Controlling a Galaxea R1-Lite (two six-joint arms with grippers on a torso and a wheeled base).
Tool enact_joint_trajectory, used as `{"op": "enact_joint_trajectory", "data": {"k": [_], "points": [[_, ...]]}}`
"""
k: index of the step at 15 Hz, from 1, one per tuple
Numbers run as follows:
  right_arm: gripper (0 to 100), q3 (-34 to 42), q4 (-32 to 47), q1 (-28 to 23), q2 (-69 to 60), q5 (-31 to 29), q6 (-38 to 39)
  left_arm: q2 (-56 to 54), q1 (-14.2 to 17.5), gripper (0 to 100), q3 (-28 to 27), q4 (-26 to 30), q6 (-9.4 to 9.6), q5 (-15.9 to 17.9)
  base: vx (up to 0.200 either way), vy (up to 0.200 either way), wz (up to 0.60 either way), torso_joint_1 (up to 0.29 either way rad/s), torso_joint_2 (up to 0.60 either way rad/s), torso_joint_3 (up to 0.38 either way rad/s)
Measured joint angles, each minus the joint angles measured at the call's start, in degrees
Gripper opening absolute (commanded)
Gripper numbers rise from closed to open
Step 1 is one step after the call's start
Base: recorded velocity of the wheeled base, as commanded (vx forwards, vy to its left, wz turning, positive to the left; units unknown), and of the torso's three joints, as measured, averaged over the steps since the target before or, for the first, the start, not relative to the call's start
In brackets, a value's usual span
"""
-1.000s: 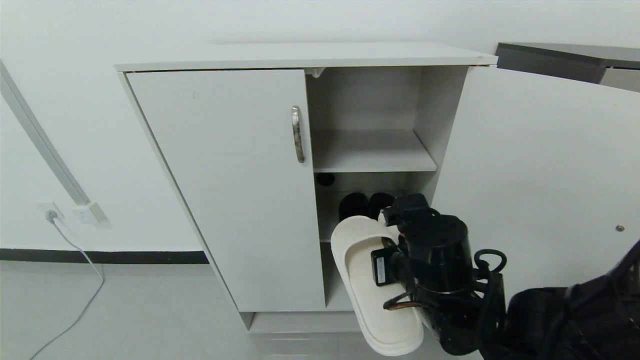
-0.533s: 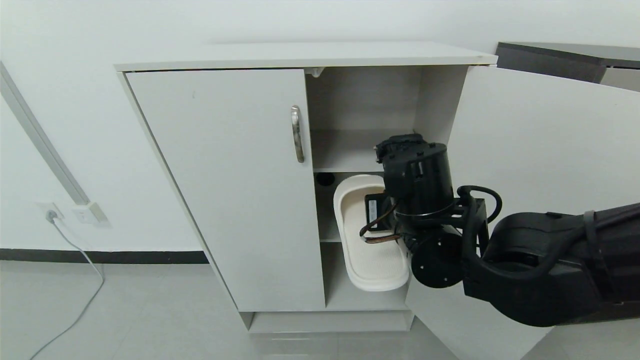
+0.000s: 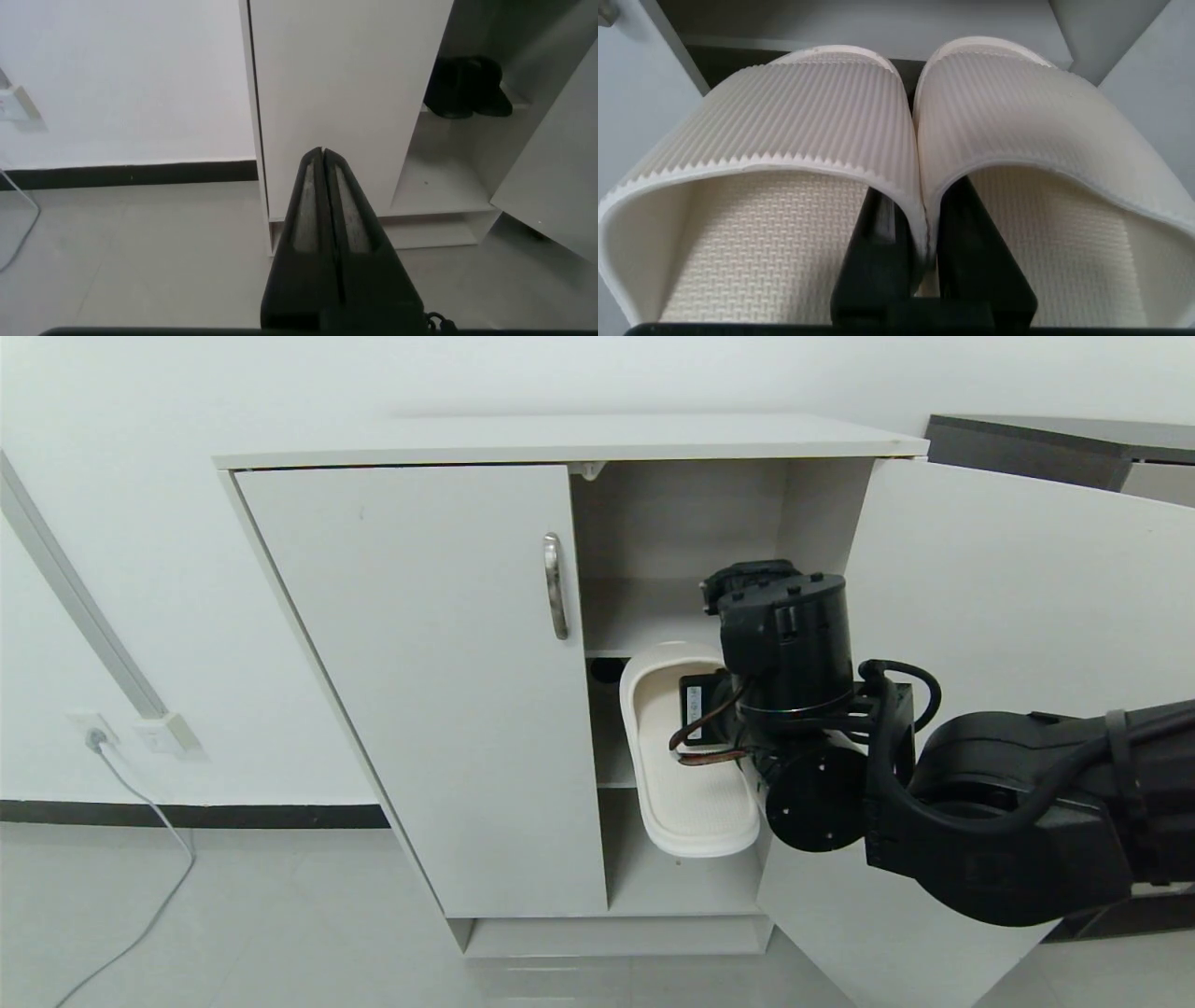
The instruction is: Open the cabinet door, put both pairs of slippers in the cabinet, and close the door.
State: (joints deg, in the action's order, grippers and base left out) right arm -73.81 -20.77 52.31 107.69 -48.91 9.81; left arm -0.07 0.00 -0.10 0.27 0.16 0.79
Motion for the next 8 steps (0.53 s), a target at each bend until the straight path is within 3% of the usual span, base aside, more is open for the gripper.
{"op": "enact_joint_trajectory", "data": {"k": [1,8], "points": [[0,0.0,0.0,-0.1,0.0,0.0,0.0,0.0,0.0,0,0.0,0.0,0.00,0.0,0.000,0.000,0.00,0.000,0.00,0.000],[0,0.1,-0.1,-0.1,0.2,0.1,0.0,0.0,0.0,0,0.0,0.0,0.00,0.1,0.200,0.000,0.00,-0.001,0.00,0.004]]}}
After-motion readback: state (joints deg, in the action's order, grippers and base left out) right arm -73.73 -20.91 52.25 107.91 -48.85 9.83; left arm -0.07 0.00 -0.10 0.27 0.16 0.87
